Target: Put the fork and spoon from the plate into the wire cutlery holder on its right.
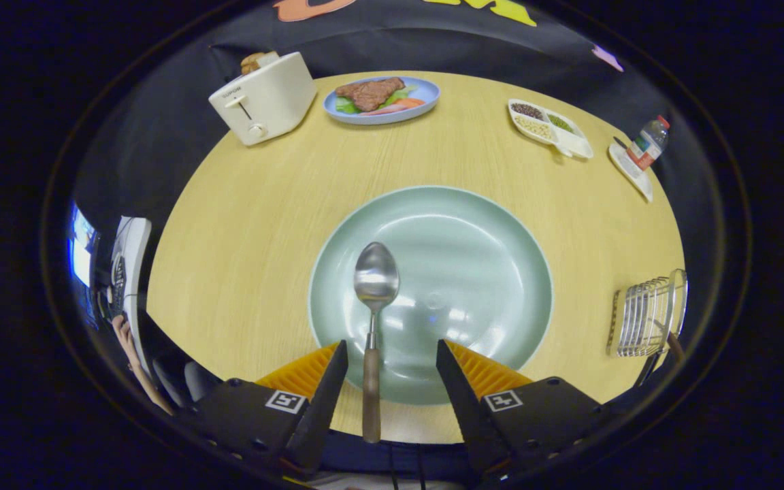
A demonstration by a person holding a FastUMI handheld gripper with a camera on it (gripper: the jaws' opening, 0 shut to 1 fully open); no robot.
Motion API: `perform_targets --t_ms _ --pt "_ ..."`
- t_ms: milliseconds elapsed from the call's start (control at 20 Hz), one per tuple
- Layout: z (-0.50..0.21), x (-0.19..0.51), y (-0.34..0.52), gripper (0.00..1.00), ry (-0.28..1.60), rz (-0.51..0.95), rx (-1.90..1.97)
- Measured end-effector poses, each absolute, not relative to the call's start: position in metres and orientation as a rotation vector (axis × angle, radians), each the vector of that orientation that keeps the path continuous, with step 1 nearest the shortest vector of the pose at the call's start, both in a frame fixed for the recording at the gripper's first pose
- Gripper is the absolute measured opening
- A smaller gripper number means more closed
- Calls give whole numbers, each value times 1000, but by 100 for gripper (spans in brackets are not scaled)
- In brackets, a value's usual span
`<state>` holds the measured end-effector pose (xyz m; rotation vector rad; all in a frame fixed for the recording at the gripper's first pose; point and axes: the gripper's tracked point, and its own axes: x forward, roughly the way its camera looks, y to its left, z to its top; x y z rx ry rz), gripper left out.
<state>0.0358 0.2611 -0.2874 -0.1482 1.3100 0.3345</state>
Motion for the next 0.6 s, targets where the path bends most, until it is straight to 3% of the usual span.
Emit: perform_targets --t_ms 150,300,550,600 --pt "-292 34 265 70 1326 344 -161" --pt "-297 30 267 42 1351 343 -168" --pt "-299 30 268 42 1358 335 -161" --pt "-295 30 272 13 1373 330 -133"
